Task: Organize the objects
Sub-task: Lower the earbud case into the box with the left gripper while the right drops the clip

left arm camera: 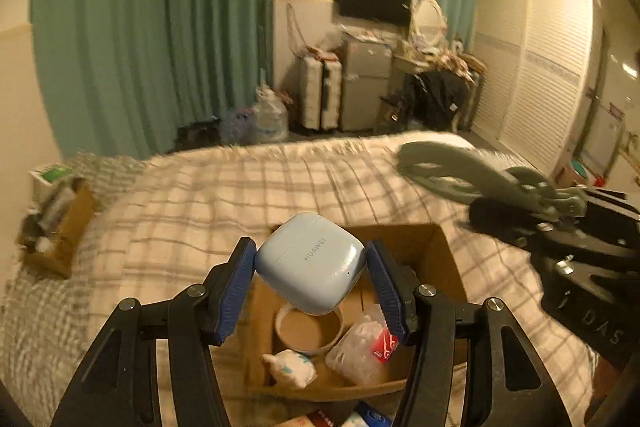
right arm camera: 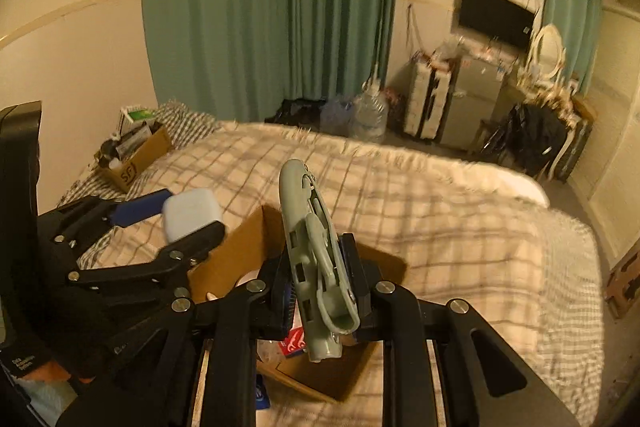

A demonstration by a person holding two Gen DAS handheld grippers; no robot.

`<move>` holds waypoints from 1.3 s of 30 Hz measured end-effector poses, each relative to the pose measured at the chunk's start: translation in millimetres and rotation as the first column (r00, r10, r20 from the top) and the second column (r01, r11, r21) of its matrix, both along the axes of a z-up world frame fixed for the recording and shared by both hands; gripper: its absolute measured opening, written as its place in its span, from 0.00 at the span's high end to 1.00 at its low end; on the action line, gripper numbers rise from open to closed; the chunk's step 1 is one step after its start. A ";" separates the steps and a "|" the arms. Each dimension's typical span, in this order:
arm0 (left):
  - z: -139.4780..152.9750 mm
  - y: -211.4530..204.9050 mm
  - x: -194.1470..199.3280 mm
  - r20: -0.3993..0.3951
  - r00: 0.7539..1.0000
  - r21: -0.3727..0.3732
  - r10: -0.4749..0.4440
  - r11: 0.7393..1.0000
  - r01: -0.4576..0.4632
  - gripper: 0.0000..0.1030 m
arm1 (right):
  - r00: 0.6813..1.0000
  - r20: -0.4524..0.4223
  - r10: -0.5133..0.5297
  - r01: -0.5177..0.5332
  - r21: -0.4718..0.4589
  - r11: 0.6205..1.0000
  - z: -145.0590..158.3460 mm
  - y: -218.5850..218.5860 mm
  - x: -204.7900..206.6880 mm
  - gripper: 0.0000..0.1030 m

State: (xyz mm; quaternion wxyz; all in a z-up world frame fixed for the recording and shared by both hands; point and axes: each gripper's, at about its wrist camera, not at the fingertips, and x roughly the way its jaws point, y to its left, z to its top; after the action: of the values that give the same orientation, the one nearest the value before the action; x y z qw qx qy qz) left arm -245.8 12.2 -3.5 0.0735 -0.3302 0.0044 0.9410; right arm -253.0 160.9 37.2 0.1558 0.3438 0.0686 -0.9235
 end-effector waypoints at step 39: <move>37.9 -17.2 92.3 -0.042 0.992 -0.043 0.121 0.992 -0.123 0.00 | 0.989 -0.139 -0.055 0.054 -0.010 0.998 35.4 41.6 93.2 0.12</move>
State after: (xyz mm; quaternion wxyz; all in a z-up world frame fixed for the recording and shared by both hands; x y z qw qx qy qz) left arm -153.5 -5.0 34.4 0.0083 -0.3127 0.0069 0.9498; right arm -159.8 202.5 72.6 0.1263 0.2797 0.0670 -0.9494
